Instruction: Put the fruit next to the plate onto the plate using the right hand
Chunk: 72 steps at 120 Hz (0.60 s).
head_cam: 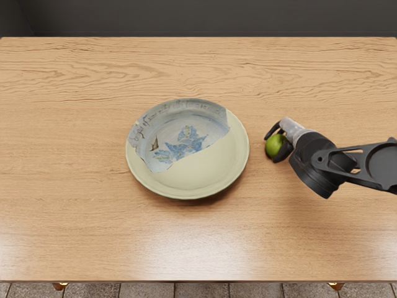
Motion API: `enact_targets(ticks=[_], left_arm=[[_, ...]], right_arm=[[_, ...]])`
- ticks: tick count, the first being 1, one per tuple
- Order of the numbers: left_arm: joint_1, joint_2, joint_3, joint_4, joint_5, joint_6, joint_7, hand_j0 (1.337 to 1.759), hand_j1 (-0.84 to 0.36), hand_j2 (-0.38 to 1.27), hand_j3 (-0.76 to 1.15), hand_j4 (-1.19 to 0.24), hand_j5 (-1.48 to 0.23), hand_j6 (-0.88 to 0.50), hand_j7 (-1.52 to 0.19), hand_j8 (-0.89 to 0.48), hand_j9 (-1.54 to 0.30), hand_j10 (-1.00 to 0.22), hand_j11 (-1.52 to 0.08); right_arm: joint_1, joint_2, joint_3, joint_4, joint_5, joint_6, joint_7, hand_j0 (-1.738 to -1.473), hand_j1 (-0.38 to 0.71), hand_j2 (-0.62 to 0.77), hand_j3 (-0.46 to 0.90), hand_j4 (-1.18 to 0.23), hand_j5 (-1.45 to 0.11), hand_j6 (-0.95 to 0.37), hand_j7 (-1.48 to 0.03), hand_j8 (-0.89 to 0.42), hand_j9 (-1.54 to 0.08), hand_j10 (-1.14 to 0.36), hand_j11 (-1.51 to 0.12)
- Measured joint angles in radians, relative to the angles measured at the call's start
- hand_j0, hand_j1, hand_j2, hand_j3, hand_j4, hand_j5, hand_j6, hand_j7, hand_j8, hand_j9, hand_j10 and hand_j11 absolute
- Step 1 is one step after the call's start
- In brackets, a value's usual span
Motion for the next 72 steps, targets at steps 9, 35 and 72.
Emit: enact_targets(ticks=[9, 35, 72], left_arm=[[0.000, 0.000, 0.000, 0.000, 0.000, 0.000, 0.000, 1.658, 0.08, 0.05, 0.00, -0.23, -0.30, -0.23, -0.30, -0.23, -0.30, -0.23, -0.30], [0.000, 0.000, 0.000, 0.000, 0.000, 0.000, 0.000, 1.658, 0.08, 0.05, 0.00, -0.23, -0.30, -0.23, -0.30, -0.23, -0.30, -0.23, -0.30], [0.000, 0.000, 0.000, 0.000, 0.000, 0.000, 0.000, 1.658, 0.07, 0.05, 0.00, -0.23, -0.30, -0.23, -0.30, -0.23, -0.30, -0.23, -0.30]], right_arm=[[-0.001, 0.000, 0.000, 0.000, 0.000, 0.000, 0.000, -1.652, 0.24, 0.07, 0.00, -0.61, -0.83, -0.41, -0.83, -0.37, -0.84, -0.60, -0.85], [-0.002, -0.001, 0.001, 0.000, 0.000, 0.004, -0.002, -1.645, 0.30, 0.17, 0.00, -0.50, -1.02, -0.32, -0.98, -0.27, -1.02, -0.52, -1.02], [0.115, -0.059, 0.025, 0.068, 0.045, 0.007, -0.002, -1.644, 0.30, 0.20, 0.00, -0.44, -1.18, -0.27, -1.09, -0.19, -1.16, -0.47, -1.14]])
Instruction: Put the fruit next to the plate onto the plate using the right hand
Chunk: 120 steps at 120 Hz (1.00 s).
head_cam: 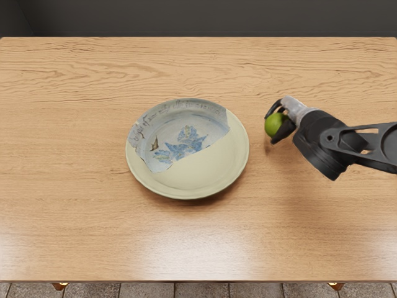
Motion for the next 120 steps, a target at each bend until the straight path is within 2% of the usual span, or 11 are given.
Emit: enact_targets(ticks=[15, 25, 36, 50, 66, 76, 91, 99, 120], left_arm=[[0.000, 0.000, 0.000, 0.000, 0.000, 0.000, 0.000, 1.658, 0.08, 0.05, 0.00, -0.23, -0.30, -0.23, -0.30, -0.23, -0.30, -0.23, -0.30], [0.000, 0.000, 0.000, 0.000, 0.000, 0.000, 0.000, 1.658, 0.08, 0.05, 0.00, -0.23, -0.30, -0.23, -0.30, -0.23, -0.30, -0.23, -0.30], [0.000, 0.000, 0.000, 0.000, 0.000, 0.000, 0.000, 1.658, 0.08, 0.05, 0.00, -0.23, -0.30, -0.23, -0.30, -0.23, -0.30, -0.23, -0.30], [0.000, 0.000, 0.000, 0.000, 0.000, 0.000, 0.000, 1.658, 0.08, 0.05, 0.00, -0.23, -0.30, -0.23, -0.30, -0.23, -0.30, -0.23, -0.30], [0.000, 0.000, 0.000, 0.000, 0.000, 0.000, 0.000, 1.658, 0.07, 0.05, 0.00, -0.23, -0.30, -0.23, -0.30, -0.23, -0.30, -0.23, -0.30], [0.000, 0.000, 0.000, 0.000, 0.000, 0.000, 0.000, 1.658, 0.07, 0.05, 0.00, -0.23, -0.30, -0.23, -0.30, -0.23, -0.30, -0.23, -0.30], [0.000, 0.000, 0.000, 0.000, 0.000, 0.000, 0.000, 1.658, 0.07, 0.05, 0.00, -0.23, -0.30, -0.23, -0.30, -0.23, -0.30, -0.23, -0.30], [0.000, 0.000, 0.000, 0.000, 0.000, 0.000, 0.000, 1.658, 0.07, 0.05, 0.00, -0.23, -0.30, -0.23, -0.30, -0.23, -0.30, -0.23, -0.30], [0.000, 0.000, 0.000, 0.000, 0.000, 0.000, 0.000, 1.658, 0.07, 0.05, 0.00, -0.23, -0.30, -0.23, -0.30, -0.23, -0.30, -0.23, -0.30]], right_arm=[[0.123, -0.041, 0.002, 0.080, 0.050, 0.001, 0.000, -1.644, 0.32, 0.24, 0.00, -0.41, -1.21, -0.25, -1.11, -0.17, -1.18, -0.45, -1.17], [0.216, -0.030, 0.002, 0.126, 0.109, 0.001, 0.000, -1.643, 0.32, 0.23, 0.00, -0.40, -1.22, -0.24, -1.11, -0.16, -1.19, -0.44, -1.18], [0.305, 0.030, 0.002, 0.151, 0.172, 0.001, 0.000, -1.643, 0.31, 0.21, 0.00, -0.42, -1.23, -0.25, -1.12, -0.17, -1.20, -0.44, -1.18], [0.363, 0.163, -0.004, 0.162, 0.231, 0.002, 0.000, -1.643, 0.33, 0.26, 0.00, -0.40, -1.25, -0.24, -1.13, -0.16, -1.21, -0.43, -1.19], [0.383, 0.329, -0.033, 0.142, 0.273, 0.003, 0.000, -1.643, 0.30, 0.20, 0.00, -0.40, -1.26, -0.24, -1.13, -0.15, -1.22, -0.44, -1.19], [0.372, 0.390, -0.055, 0.117, 0.286, 0.003, 0.001, -1.643, 0.28, 0.17, 0.00, -0.42, -1.25, -0.28, -1.13, -0.18, -1.21, -0.47, -1.18], [0.352, 0.425, -0.071, 0.097, 0.290, 0.002, 0.001, -1.642, 0.26, 0.15, 0.00, -0.45, -1.24, -0.30, -1.13, -0.20, -1.22, -0.48, -1.17], [0.345, 0.432, -0.074, 0.092, 0.290, 0.001, 0.000, -1.642, 0.29, 0.27, 0.00, -0.44, -1.23, -0.29, -1.13, -0.19, -1.21, -0.47, -1.17], [0.324, 0.435, -0.073, 0.088, 0.286, -0.003, 0.002, -1.648, 0.22, 0.09, 0.00, -0.50, -0.99, -0.38, -0.93, -0.30, -1.00, -0.57, -0.97]])
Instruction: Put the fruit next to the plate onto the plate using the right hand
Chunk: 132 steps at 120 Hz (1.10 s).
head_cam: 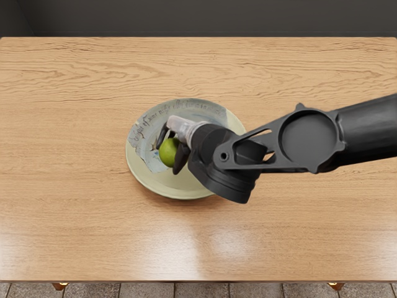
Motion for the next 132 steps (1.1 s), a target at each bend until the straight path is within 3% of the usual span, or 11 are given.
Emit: enact_targets(ticks=[17, 59, 98, 108, 117, 132], left_arm=[[0.000, 0.000, 0.000, 0.000, 0.000, 0.000, 0.000, 1.658, 0.07, 0.05, 0.00, -0.23, -0.30, -0.23, -0.30, -0.23, -0.30, -0.23, -0.30], [0.000, 0.000, 0.000, 0.000, 0.000, 0.000, 0.000, 1.658, 0.07, 0.05, 0.00, -0.23, -0.30, -0.23, -0.30, -0.23, -0.30, -0.23, -0.30], [0.000, 0.000, 0.000, 0.000, 0.000, 0.000, 0.000, 1.658, 0.08, 0.05, 0.00, -0.23, -0.30, -0.23, -0.30, -0.23, -0.30, -0.23, -0.30], [0.000, 0.000, 0.000, 0.000, 0.000, 0.000, 0.000, 1.658, 0.07, 0.05, 0.00, -0.23, -0.30, -0.23, -0.30, -0.23, -0.30, -0.23, -0.30], [0.000, 0.000, 0.000, 0.000, 0.000, 0.000, 0.000, 1.658, 0.08, 0.05, 0.00, -0.23, -0.30, -0.23, -0.30, -0.23, -0.30, -0.23, -0.30], [0.000, 0.000, 0.000, 0.000, 0.000, 0.000, 0.000, 1.658, 0.08, 0.05, 0.00, -0.23, -0.30, -0.23, -0.30, -0.23, -0.30, -0.23, -0.30]], right_arm=[[-0.004, -0.005, 0.003, -0.001, -0.001, -0.003, 0.000, -1.653, 0.17, 0.01, 0.00, -0.45, -0.77, -0.43, -0.73, -0.35, -0.77, -0.60, -0.76], [-0.006, -0.015, 0.005, -0.001, -0.001, -0.004, 0.000, -1.657, -0.08, -0.03, 0.00, -0.23, -0.33, -0.23, -0.32, -0.21, -0.33, -0.27, -0.33], [0.037, -0.102, 0.017, 0.001, -0.001, -0.004, 0.000, -1.658, -0.23, -0.02, 0.00, -0.10, -0.14, -0.10, -0.14, -0.10, -0.14, -0.11, -0.14], [0.060, -0.187, 0.047, 0.001, -0.003, -0.004, 0.000, -1.658, -0.25, -0.01, 0.00, -0.09, -0.12, -0.09, -0.12, -0.09, -0.12, -0.09, -0.12], [0.052, -0.332, 0.134, 0.002, -0.006, 0.007, 0.000, -1.658, -0.26, -0.01, 0.00, -0.08, -0.11, -0.08, -0.11, -0.08, -0.11, -0.08, -0.11], [-0.126, -0.628, 0.404, 0.004, -0.007, 0.290, 0.001, -1.658, -0.26, -0.01, 0.00, -0.07, -0.09, -0.07, -0.09, -0.07, -0.09, -0.07, -0.09]])
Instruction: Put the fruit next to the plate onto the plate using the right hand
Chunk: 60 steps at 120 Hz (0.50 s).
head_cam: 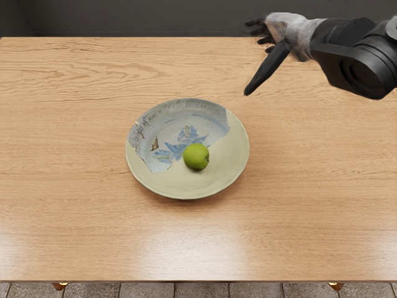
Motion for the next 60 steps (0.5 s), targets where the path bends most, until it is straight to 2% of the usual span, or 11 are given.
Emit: enact_targets(ticks=[7, 13, 22, 29, 36, 43, 50, 60], left_arm=[[0.000, 0.000, 0.000, 0.000, 0.000, 0.000, 0.000, 1.658, 0.07, 0.05, 0.00, -0.23, -0.30, -0.23, -0.30, -0.23, -0.30, -0.23, -0.30], [0.000, 0.000, 0.000, 0.000, 0.000, 0.000, 0.000, 1.658, 0.07, 0.05, 0.00, -0.23, -0.30, -0.23, -0.30, -0.23, -0.30, -0.23, -0.30], [0.000, 0.000, 0.000, 0.000, 0.000, 0.000, 0.000, 1.658, 0.08, 0.05, 0.00, -0.23, -0.30, -0.23, -0.30, -0.23, -0.30, -0.23, -0.30], [0.000, 0.000, 0.000, 0.000, 0.000, 0.000, 0.000, 1.658, 0.08, 0.05, 0.00, -0.23, -0.30, -0.23, -0.30, -0.23, -0.30, -0.23, -0.30], [0.000, 0.000, 0.000, 0.000, 0.000, 0.000, 0.000, 1.658, 0.08, 0.05, 0.00, -0.23, -0.30, -0.23, -0.30, -0.23, -0.30, -0.23, -0.30], [0.000, 0.000, 0.000, 0.000, 0.000, 0.000, 0.000, 1.658, 0.08, 0.05, 0.00, -0.23, -0.30, -0.23, -0.30, -0.23, -0.30, -0.23, -0.30], [0.001, 0.000, -0.001, 0.000, 0.000, 0.000, 0.000, 1.658, 0.08, 0.05, 0.00, -0.23, -0.30, -0.23, -0.30, -0.23, -0.30, -0.23, -0.30], [0.000, 0.000, -0.001, 0.000, 0.000, 0.000, 0.000, 1.658, 0.07, 0.05, 0.00, -0.23, -0.30, -0.23, -0.30, -0.23, -0.30, -0.23, -0.30]], right_arm=[[-0.102, -0.127, 0.117, 0.000, 0.002, 0.165, 0.015, -1.658, -0.27, -0.01, 0.00, -0.07, -0.09, -0.07, -0.09, -0.07, -0.09, -0.07, -0.09], [-0.178, -0.241, 0.189, 0.000, 0.019, 0.314, 0.046, -1.658, -0.27, -0.01, 0.00, -0.07, -0.09, -0.07, -0.09, -0.07, -0.09, -0.07, -0.09], [-0.273, -0.413, 0.246, -0.018, 0.051, 0.533, 0.142, -1.658, -0.27, -0.01, 0.00, -0.07, -0.08, -0.07, -0.08, -0.07, -0.08, -0.07, -0.08], [-0.349, -0.500, 0.268, -0.078, 0.074, 0.695, 0.237, -1.658, -0.28, -0.01, 0.00, -0.06, -0.08, -0.07, -0.08, -0.06, -0.08, -0.06, -0.08], [-0.428, -0.549, 0.279, -0.165, 0.088, 0.795, 0.336, -1.658, -0.28, -0.01, 0.00, -0.06, -0.08, -0.06, -0.08, -0.06, -0.08, -0.06, -0.08], [-0.485, -0.576, 0.286, -0.241, 0.096, 0.852, 0.404, -1.658, -0.28, -0.01, 0.00, -0.06, -0.08, -0.06, -0.08, -0.06, -0.08, -0.06, -0.08], [-0.518, -0.591, 0.290, -0.291, 0.101, 0.885, 0.446, -1.658, -0.28, -0.01, 0.00, -0.06, -0.08, -0.06, -0.08, -0.06, -0.08, -0.06, -0.08], [-0.545, -0.576, 0.293, -0.329, 0.105, 0.909, 0.478, -1.658, -0.28, -0.01, 0.00, -0.06, -0.08, -0.06, -0.08, -0.06, -0.08, -0.06, -0.08]])
